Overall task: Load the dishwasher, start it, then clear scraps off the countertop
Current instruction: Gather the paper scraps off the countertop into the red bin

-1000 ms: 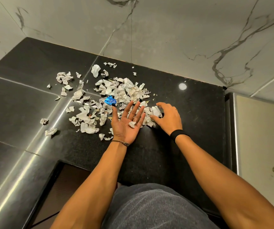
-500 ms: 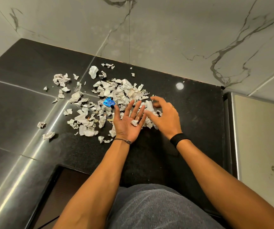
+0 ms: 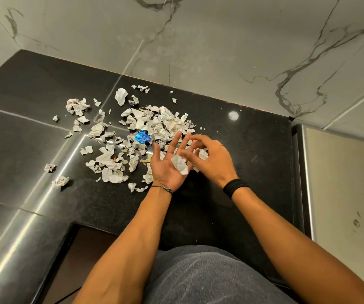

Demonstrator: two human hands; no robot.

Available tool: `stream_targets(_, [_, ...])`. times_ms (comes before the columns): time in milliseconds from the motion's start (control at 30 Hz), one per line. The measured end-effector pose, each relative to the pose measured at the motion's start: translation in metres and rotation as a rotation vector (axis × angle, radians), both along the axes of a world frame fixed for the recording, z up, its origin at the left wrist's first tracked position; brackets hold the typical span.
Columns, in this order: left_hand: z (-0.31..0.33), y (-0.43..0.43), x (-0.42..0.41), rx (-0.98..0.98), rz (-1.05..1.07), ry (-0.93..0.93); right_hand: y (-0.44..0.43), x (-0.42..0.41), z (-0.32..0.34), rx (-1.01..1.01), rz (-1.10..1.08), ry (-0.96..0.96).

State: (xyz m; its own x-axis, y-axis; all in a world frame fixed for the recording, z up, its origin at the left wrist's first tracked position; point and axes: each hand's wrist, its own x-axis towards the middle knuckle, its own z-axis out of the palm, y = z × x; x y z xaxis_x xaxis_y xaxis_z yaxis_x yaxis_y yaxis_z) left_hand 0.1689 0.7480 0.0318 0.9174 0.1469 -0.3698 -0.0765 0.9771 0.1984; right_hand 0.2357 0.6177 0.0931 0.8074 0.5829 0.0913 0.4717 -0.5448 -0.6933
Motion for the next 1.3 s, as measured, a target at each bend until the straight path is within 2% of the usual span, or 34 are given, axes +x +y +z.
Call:
stream_targets(200, [0.001,-0.001,0.0,-0.077,0.018,-0.041,-0.024,0.026,-0.021,0.021,-0.16,0.06])
stream_targets(367, [0.0,-0.002,0.0,-0.076,0.029,-0.05,-0.029,0.027,-0.037,-0.185,-0.101,0.043])
stream_targets(467, [0.002,-0.003,0.0,-0.089,0.029,-0.061,-0.025,0.024,-0.041,-0.276,-0.08,-0.032])
stream_targets(567, [0.001,0.0,0.001,-0.128,0.024,-0.07,-0.019,0.025,-0.041,-0.333,-0.073,-0.114])
stream_targets(767, [-0.003,-0.001,0.002,-0.1,0.028,-0.018,-0.01,0.025,-0.048,-0.341,-0.121,-0.133])
stream_targets(933, [-0.003,0.001,0.005,-0.039,0.052,0.038,-0.016,0.02,-0.045,-0.189,-0.182,-0.136])
stream_targets(1100, [0.004,-0.002,0.008,0.02,0.06,0.076,-0.013,0.017,-0.021,0.119,-0.243,0.051])
stream_targets(1167, [0.006,-0.004,0.011,0.049,0.042,0.082,-0.008,0.015,-0.006,0.239,-0.188,0.139])
stream_targets(1300, [0.003,-0.012,0.018,0.114,-0.006,0.102,0.008,0.003,0.014,0.287,-0.05,0.238])
